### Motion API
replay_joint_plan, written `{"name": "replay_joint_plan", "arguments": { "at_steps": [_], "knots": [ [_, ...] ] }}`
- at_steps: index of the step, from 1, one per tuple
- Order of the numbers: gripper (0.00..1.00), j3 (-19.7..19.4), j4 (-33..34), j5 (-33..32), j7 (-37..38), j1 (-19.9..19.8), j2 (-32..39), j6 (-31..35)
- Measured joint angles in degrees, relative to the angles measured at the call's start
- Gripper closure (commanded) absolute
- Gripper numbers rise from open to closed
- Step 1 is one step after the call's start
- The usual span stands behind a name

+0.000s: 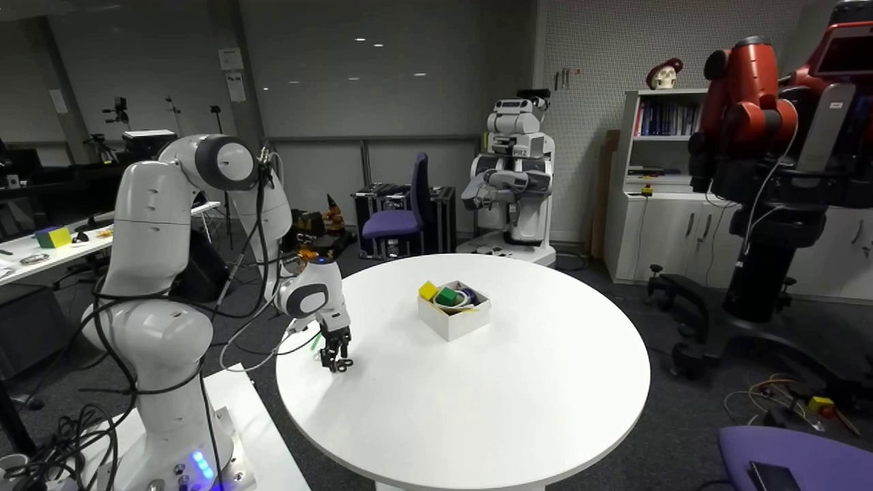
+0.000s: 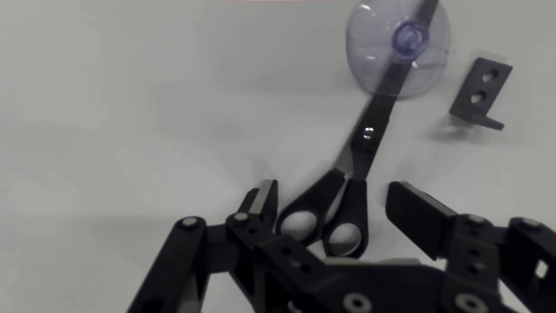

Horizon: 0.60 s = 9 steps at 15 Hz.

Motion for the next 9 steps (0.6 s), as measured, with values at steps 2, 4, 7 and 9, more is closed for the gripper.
{"name": "replay_joint_plan", "arguments": {
  "at_steps": [2, 4, 7, 9],
  "knots": [
    [0.73, -0.65, 0.44, -0.66, 0.85, 0.81, 0.00, 0.00],
    [0.81, -1.08, 0.77, -1.16, 1.32, 1.35, 0.00, 0.00],
    [0.94, -1.69, 1.11, -1.97, 2.15, 1.75, -0.05, 0.00],
    [0.95, -2.50, 1.46, -2.25, 2.88, 2.01, -0.53, -0.01]
  ]
}}
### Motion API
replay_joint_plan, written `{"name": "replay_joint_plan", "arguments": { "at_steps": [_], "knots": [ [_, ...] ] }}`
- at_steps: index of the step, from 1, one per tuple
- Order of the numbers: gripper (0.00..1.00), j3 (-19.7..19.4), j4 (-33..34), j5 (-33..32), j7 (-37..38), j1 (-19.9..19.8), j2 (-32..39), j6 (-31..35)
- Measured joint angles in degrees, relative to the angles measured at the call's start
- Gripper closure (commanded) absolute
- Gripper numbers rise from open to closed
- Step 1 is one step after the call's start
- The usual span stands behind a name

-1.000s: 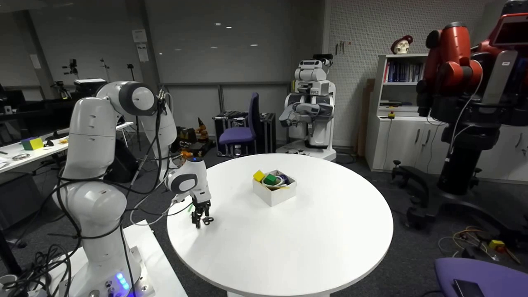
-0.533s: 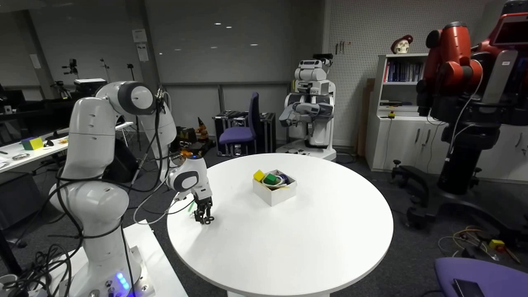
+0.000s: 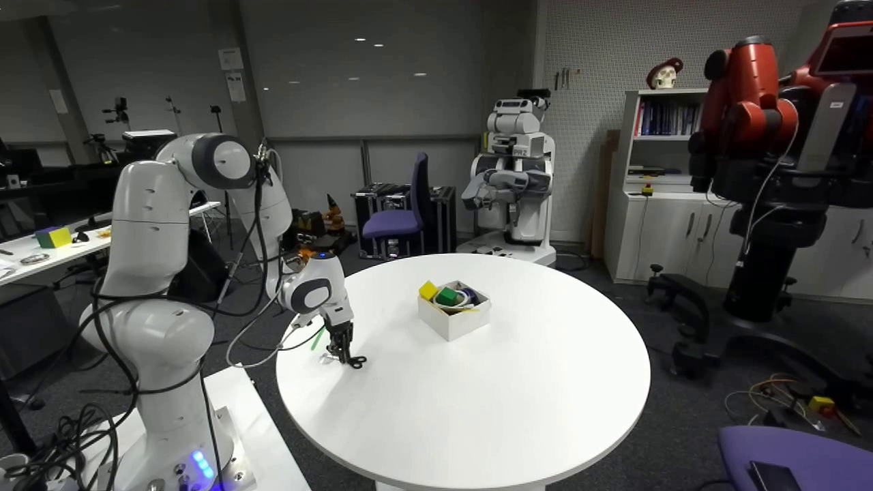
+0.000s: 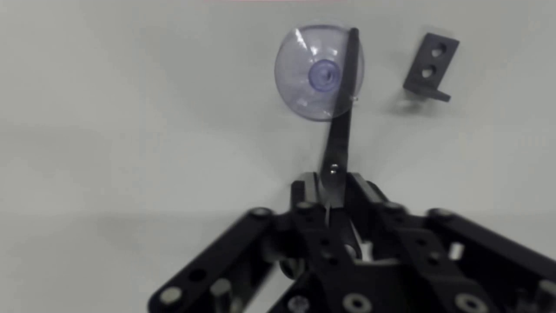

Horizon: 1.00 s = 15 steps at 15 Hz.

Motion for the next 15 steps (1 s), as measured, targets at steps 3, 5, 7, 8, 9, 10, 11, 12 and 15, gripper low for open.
{"name": "replay_joint_plan", "arguments": {
  "at_steps": [3, 5, 7, 8, 9, 10, 11, 12, 15],
  "knots": [
    [1.00, -1.52, 0.24, -0.07, 0.40, -0.02, -1.27, 0.01],
    [1.00, -2.47, 0.41, -0.16, 0.54, -0.07, -2.11, 0.01],
    [1.00, -3.19, 0.57, -0.84, 1.07, -0.07, -2.78, 0.01],
    [0.74, -3.55, 0.67, -1.62, 1.76, -0.04, -2.86, 0.01],
    [0.72, -3.89, 0.69, -2.61, 2.59, -0.02, -2.86, 0.01],
    [0.66, -4.21, 0.69, -3.42, 3.37, 0.00, -2.86, 0.01],
    [0.59, -4.50, 0.69, -4.24, 4.10, 0.00, -2.86, 0.00],
    [0.50, -4.82, 0.69, -4.99, 4.66, 0.00, -2.86, 0.00],
    [0.28, -5.55, 0.69, -6.20, 5.36, 0.00, -2.86, 0.00]
  ]
}}
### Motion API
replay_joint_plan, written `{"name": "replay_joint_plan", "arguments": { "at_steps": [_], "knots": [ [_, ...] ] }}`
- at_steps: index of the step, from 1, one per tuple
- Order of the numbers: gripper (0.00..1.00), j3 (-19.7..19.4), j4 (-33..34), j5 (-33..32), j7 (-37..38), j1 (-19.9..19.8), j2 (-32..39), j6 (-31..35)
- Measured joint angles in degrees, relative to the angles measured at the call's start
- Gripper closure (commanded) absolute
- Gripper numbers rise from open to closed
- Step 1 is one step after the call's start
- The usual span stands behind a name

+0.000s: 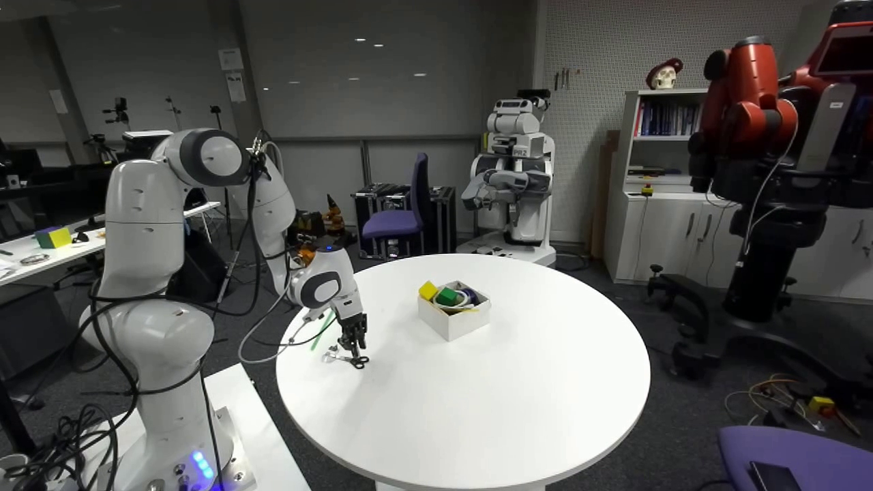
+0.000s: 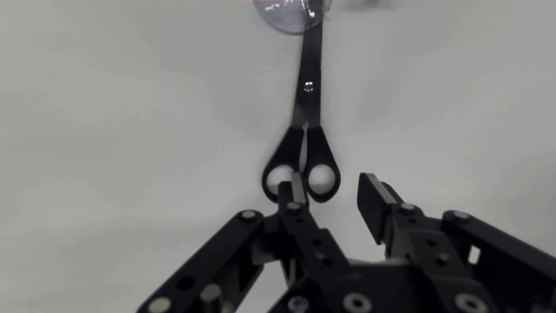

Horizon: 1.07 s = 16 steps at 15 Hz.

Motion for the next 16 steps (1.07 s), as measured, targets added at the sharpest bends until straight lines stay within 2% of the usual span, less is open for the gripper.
{"name": "replay_joint_plan", "arguments": {
  "at_steps": [4, 9, 16],
  "knots": [
    [0.00, -0.50, 0.00, -0.29, 0.18, -0.08, 0.00, -0.14],
    [0.00, 0.94, 0.21, -0.34, 0.08, -1.51, 0.28, -2.42],
    [0.00, 8.74, 3.05, -0.33, -3.39, -8.96, 0.93, -7.13]
  ]
}}
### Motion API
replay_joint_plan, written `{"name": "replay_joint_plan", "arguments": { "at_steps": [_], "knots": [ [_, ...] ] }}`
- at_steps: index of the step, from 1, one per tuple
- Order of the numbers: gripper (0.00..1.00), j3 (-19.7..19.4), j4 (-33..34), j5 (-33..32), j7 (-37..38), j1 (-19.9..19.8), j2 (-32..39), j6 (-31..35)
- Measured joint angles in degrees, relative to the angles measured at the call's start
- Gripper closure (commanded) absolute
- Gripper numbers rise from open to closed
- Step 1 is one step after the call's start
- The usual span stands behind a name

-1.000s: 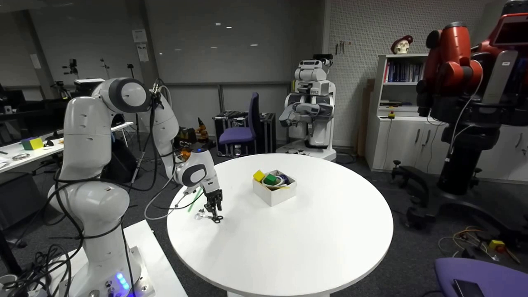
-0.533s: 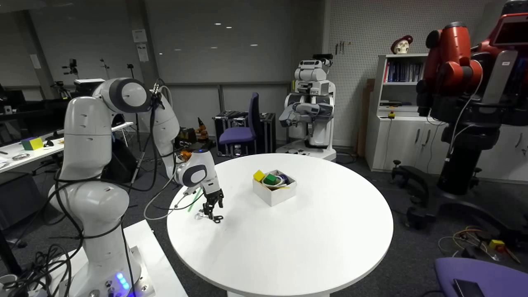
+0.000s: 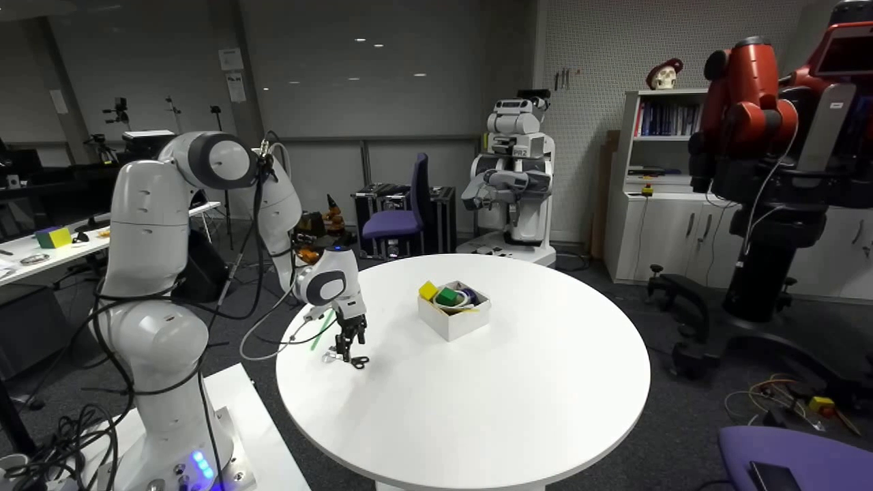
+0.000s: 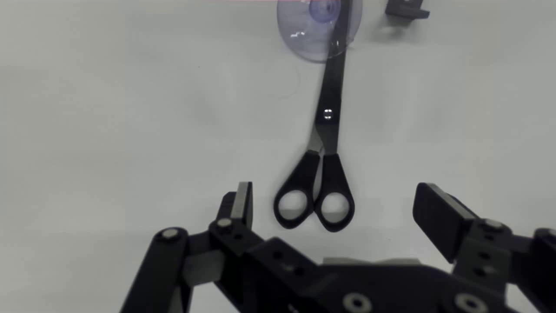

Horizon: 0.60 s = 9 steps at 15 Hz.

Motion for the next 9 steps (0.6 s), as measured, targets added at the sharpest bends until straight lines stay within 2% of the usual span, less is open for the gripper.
{"name": "replay_joint_plan", "arguments": {
  "at_steps": [5, 9],
  "knots": [
    [0.00, 2.57, 2.21, 0.10, -3.44, -3.68, 2.11, -0.17],
    [0.00, 2.80, 3.30, 0.11, -4.18, -4.01, 4.38, -0.16]
  ]
}}
